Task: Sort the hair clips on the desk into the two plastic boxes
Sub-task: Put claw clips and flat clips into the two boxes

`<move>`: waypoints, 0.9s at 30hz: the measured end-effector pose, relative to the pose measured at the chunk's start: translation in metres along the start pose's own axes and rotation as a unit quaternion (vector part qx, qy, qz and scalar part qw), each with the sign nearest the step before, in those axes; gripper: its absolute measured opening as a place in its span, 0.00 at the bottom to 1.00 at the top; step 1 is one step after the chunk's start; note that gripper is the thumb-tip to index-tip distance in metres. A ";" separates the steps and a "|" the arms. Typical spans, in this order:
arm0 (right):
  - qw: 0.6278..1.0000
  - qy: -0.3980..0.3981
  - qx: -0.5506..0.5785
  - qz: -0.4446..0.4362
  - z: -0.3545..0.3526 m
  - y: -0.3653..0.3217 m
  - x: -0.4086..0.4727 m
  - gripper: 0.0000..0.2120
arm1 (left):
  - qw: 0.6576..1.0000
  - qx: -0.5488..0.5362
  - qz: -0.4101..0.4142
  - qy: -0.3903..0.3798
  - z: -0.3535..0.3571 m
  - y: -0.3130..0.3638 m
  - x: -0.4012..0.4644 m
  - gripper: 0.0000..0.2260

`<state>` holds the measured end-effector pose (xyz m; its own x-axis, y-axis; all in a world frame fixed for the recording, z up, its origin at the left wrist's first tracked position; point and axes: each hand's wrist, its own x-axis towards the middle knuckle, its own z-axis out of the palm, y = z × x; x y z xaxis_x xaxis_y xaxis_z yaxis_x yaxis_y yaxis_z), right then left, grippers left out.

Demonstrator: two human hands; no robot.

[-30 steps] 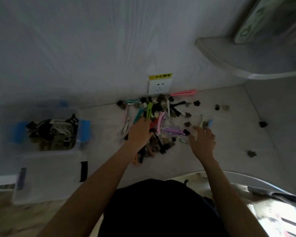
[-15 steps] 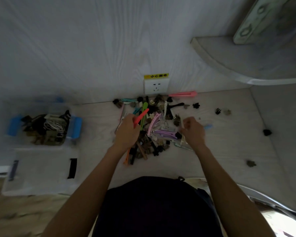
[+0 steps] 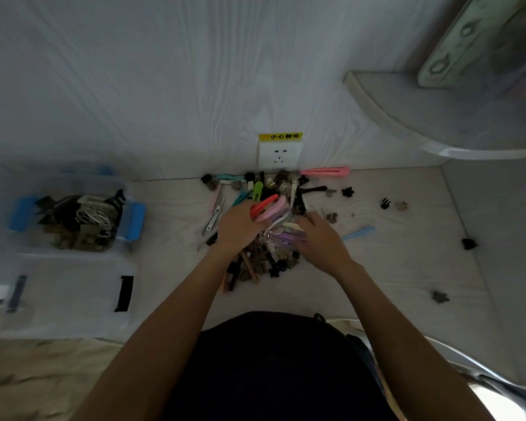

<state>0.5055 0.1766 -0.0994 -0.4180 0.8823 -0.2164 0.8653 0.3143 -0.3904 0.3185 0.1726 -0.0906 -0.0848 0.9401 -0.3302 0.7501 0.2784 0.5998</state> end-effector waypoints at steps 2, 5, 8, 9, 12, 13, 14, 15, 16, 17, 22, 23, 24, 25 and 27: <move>0.999 -0.005 -0.041 -0.016 0.007 -0.004 0.003 0.14 | 0.999 -0.025 0.014 0.014 -0.010 -0.006 -0.011 0.18; 0.999 0.002 -0.054 0.003 0.011 -0.009 0.004 0.15 | 0.999 -0.028 0.012 0.041 -0.026 -0.022 -0.030 0.13; 0.998 -0.005 -0.064 0.030 0.012 -0.010 0.003 0.18 | 0.996 -0.044 -0.057 0.054 -0.030 -0.043 -0.053 0.10; 0.997 -0.013 -0.065 0.035 0.012 -0.010 0.002 0.18 | 0.994 -0.046 -0.086 0.053 -0.029 -0.050 -0.060 0.10; 0.996 -0.037 -0.069 0.042 0.011 -0.012 0.001 0.19 | 0.989 -0.027 -0.137 0.050 -0.020 -0.065 -0.078 0.12; 0.996 -0.036 -0.076 0.041 0.009 -0.011 0.000 0.18 | 0.989 -0.015 -0.142 0.046 -0.017 -0.067 -0.082 0.14; 0.995 -0.026 -0.084 0.038 0.006 -0.011 -0.001 0.16 | 0.989 0.000 -0.143 0.039 -0.014 -0.067 -0.083 0.17; 0.995 -0.013 -0.094 0.027 0.003 -0.011 -0.003 0.14 | 0.989 0.011 -0.146 0.037 -0.010 -0.068 -0.087 0.20; 0.995 0.006 -0.097 0.016 0.000 -0.010 -0.005 0.12 | 0.988 0.020 -0.147 0.038 -0.007 -0.069 -0.088 0.22; 0.995 0.023 -0.094 0.011 -0.003 -0.009 -0.008 0.10 | 0.988 0.025 -0.148 0.041 -0.003 -0.070 -0.089 0.24; 0.994 0.045 -0.049 0.088 -0.017 -0.010 -0.019 0.10 | 0.985 0.003 -0.165 0.046 0.003 -0.070 -0.093 0.22; 0.995 0.042 -0.016 0.090 -0.017 -0.016 -0.022 0.10 | 0.986 0.000 -0.162 0.047 0.003 -0.069 -0.094 0.21; 0.996 0.037 0.016 0.080 -0.016 -0.023 -0.024 0.10 | 0.986 0.002 -0.157 0.049 0.002 -0.068 -0.094 0.21; 0.997 0.028 0.043 0.064 -0.013 -0.033 -0.026 0.10 | 0.987 0.006 -0.154 0.051 0.002 -0.068 -0.095 0.20; 0.997 0.002 0.073 0.029 0.001 -0.053 -0.029 0.10 | 0.987 0.010 -0.155 0.047 0.000 -0.068 -0.096 0.20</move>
<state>0.4714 0.1338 -0.0734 -0.3675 0.8988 -0.2390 0.8385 0.2090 -0.5033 0.2754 0.0633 -0.0997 -0.3718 0.8247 -0.4261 0.6919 0.5523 0.4651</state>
